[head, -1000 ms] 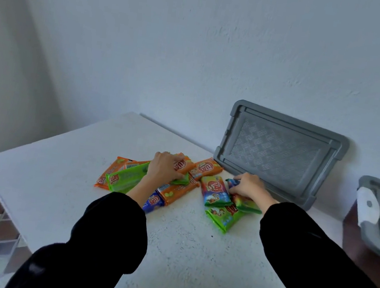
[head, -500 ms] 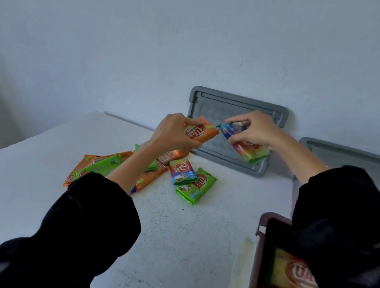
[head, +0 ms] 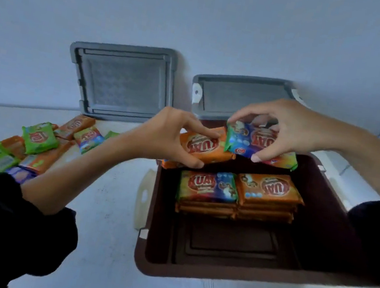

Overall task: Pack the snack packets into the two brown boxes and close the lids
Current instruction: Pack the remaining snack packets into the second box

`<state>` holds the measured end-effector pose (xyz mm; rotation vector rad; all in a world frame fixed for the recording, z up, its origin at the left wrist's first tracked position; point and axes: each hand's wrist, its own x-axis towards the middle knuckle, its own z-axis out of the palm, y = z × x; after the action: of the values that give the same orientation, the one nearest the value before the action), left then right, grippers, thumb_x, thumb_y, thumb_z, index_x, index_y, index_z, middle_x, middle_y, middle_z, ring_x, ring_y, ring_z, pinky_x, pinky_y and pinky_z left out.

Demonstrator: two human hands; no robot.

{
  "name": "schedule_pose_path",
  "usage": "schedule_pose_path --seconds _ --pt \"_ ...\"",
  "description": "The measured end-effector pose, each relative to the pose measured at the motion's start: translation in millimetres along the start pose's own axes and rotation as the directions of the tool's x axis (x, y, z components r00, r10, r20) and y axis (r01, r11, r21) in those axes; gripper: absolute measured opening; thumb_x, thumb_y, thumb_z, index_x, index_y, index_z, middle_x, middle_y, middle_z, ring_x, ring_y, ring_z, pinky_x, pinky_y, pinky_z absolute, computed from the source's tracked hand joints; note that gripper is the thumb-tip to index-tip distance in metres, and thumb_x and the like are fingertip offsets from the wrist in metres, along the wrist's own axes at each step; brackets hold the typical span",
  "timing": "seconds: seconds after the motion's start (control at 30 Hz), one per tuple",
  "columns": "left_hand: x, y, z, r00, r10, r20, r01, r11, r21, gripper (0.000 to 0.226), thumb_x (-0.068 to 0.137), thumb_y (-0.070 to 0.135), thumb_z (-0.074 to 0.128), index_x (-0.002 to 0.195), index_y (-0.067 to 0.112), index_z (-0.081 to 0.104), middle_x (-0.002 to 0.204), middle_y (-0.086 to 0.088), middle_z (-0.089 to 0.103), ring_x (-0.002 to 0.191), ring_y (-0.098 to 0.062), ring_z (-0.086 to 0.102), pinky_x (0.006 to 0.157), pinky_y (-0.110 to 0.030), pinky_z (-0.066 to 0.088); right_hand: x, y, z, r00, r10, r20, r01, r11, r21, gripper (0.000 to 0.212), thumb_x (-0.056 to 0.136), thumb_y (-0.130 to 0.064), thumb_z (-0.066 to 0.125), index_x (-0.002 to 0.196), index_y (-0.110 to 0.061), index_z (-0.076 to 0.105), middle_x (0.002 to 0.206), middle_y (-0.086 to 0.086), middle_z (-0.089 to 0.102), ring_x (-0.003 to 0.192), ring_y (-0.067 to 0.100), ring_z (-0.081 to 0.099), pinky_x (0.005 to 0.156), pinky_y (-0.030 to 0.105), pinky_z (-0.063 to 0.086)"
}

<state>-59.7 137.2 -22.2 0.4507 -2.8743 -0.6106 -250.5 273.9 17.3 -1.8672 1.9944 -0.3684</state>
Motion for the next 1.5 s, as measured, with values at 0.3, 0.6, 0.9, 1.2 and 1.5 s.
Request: schedule_pose_path --seconds 0.3,0.6,0.9,1.2,1.5 --pt "19 11 52 0.968 0.09 0.233 -0.134 0.975 0.178 0.057 0.071 0.038 0.075 0.125 0.035 0.056 0.116 0.0 0.059 0.1 -0.011 0.051 0.079 -0.018 0.034 -17 43 46 0.999 -0.035 0.025 0.038 0.992 -0.12 0.071 0.059 -0.015 0.084 0.122 -0.028 0.054 0.112 -0.014 0.052 0.099 0.004 0.051 0.077 0.007 0.038" --pt "14 10 55 0.961 0.055 0.272 -0.158 0.914 0.373 0.066 0.071 0.059 0.067 0.131 0.044 0.046 0.129 0.009 0.048 0.113 -0.009 0.047 0.082 -0.03 0.048 -17 51 62 0.996 -0.015 0.093 0.035 0.976 -0.216 0.066 0.066 -0.02 0.08 0.126 -0.03 0.052 0.126 -0.008 0.049 0.111 0.007 0.048 0.092 0.021 0.043" --pt "22 13 54 0.949 0.127 0.288 -0.225 0.913 0.339 0.054 0.075 0.044 0.071 0.125 0.032 0.055 0.125 0.006 0.048 0.11 -0.011 0.05 0.082 -0.025 0.044 -9 45 58 0.996 0.015 0.089 0.019 0.93 -0.367 0.064 0.066 -0.027 0.08 0.124 -0.033 0.055 0.12 -0.007 0.048 0.112 0.011 0.047 0.093 0.027 0.043" --pt "24 13 41 0.964 0.136 0.229 -0.182 0.964 0.192 0.051 0.074 0.047 0.071 0.119 0.026 0.061 0.117 0.003 0.058 0.099 -0.008 0.056 0.08 -0.023 0.048 -4 35 39 0.994 0.009 0.111 0.02 0.967 -0.254 0.057 0.069 -0.031 0.079 0.121 -0.032 0.057 0.102 -0.012 0.053 0.097 0.008 0.055 0.084 0.023 0.047" --pt "-11 -34 -21 0.986 -0.021 -0.163 0.03 0.998 0.052 0.026 0.085 0.024 0.065 0.109 0.015 0.068 0.096 0.004 0.064 0.084 -0.008 0.062 0.075 -0.015 0.05 50 -17 29 0.981 -0.167 -0.104 0.152 0.979 -0.136 0.05 0.078 -0.025 0.072 0.126 -0.024 0.056 0.111 -0.004 0.062 0.098 0.008 0.056 0.071 0.008 0.04"
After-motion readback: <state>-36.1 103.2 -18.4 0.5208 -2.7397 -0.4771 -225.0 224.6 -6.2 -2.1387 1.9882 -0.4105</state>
